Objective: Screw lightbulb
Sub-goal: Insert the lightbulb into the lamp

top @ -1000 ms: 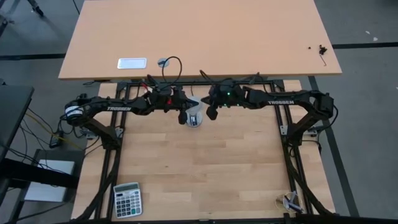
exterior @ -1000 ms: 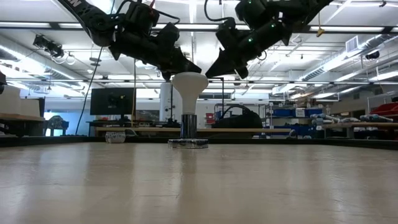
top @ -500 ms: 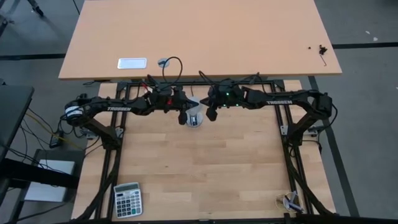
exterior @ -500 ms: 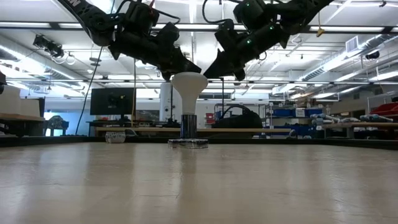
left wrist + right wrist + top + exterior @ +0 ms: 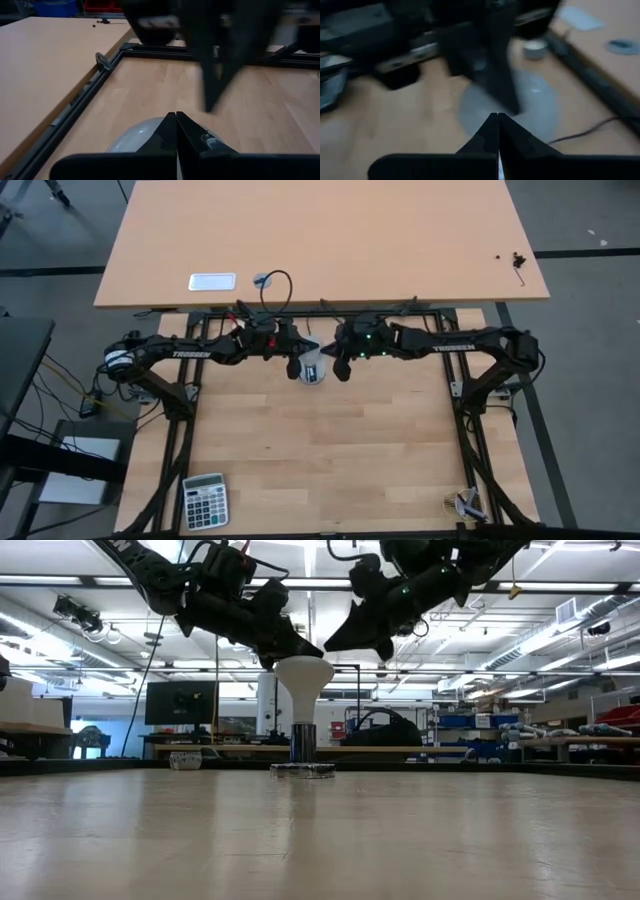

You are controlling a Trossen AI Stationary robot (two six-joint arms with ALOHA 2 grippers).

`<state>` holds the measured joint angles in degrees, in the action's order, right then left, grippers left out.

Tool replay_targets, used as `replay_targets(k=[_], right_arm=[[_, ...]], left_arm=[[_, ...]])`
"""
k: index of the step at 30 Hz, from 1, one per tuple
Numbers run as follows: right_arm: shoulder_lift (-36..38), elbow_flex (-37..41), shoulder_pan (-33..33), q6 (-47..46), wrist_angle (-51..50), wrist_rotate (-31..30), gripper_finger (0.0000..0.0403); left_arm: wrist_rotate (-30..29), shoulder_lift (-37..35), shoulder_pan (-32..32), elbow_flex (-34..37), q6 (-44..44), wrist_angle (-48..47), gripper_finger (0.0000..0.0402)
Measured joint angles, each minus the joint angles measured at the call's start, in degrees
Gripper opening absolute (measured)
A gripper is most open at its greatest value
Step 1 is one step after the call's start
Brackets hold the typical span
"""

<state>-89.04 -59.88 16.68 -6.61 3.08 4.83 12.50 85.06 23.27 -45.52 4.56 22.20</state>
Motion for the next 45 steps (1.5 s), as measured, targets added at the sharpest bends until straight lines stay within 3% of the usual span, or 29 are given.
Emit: replay_targets(k=[8, 30, 38, 45], right_arm=[[-0.8, 0.0, 3.0, 0.8, -0.2, -2.0, 0.0010], [-1.8, 0.0, 0.8, -0.5, -0.5, 5.3, 0.0009], [0.1, -0.1, 1.5, 2.1, -0.9, -4.3, 0.0009], [0.1, -0.1, 2.3, 2.1, -1.3, -3.4, 0.0009]], left_arm=[[0.1, 0.0, 0.0, 0.0, 0.1, 0.0, 0.0000], [0.2, 0.0, 0.0, 0.0, 0.0, 0.2, 0.0000], [0.1, 0.0, 0.0, 0.0, 0.0, 0.2, 0.0000], [0.1, 0.0, 0.0, 0.0, 0.0, 0.3, 0.0000]])
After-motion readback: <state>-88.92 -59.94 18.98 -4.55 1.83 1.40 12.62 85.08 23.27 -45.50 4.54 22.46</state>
